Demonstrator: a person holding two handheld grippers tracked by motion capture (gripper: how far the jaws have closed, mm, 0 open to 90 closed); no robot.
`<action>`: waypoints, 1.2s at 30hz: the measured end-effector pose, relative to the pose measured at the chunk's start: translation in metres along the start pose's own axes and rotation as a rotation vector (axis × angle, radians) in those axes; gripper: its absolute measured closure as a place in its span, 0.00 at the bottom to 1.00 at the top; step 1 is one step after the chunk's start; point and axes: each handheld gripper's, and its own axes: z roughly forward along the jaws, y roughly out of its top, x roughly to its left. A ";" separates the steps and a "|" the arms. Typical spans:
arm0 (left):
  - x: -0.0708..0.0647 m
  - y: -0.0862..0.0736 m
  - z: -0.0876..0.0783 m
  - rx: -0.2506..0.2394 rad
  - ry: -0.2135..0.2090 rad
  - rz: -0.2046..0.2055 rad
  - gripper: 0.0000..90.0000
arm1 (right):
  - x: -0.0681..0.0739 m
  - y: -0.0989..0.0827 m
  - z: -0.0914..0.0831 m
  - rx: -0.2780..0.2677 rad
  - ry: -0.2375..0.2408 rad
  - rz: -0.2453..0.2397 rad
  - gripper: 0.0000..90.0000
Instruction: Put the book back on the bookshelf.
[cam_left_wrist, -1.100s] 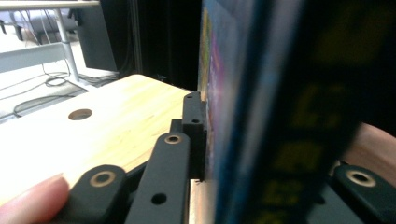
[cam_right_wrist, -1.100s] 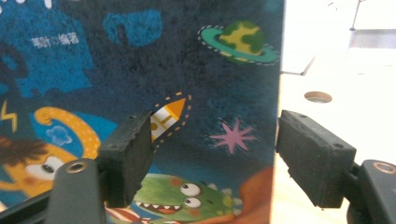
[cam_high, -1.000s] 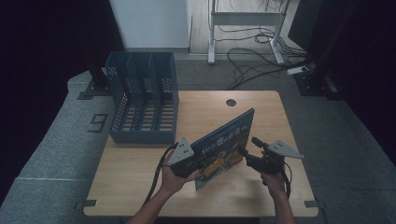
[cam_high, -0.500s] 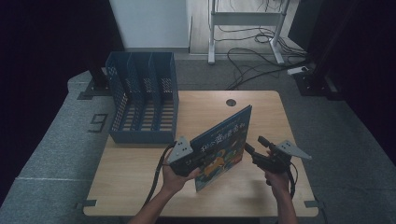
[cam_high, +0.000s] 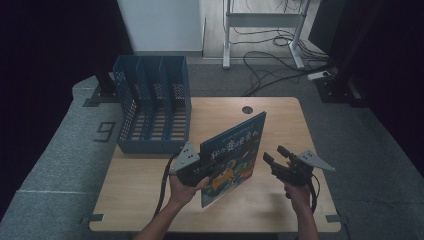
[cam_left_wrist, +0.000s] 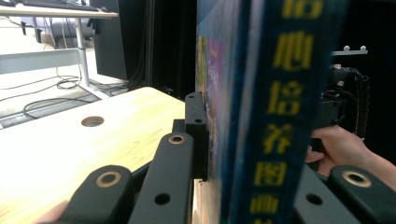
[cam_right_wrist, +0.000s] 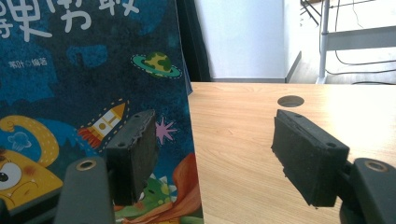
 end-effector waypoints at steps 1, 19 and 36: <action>0.000 0.000 0.000 0.001 -0.001 0.000 0.92 | 0.000 0.000 0.000 0.002 0.002 -0.001 0.33; -0.004 0.000 0.006 0.052 0.021 0.025 0.89 | 0.002 -0.001 0.003 0.023 0.013 -0.008 0.34; -0.008 0.002 0.009 -0.018 0.030 0.019 0.91 | -0.001 0.000 0.000 0.018 0.002 -0.006 0.34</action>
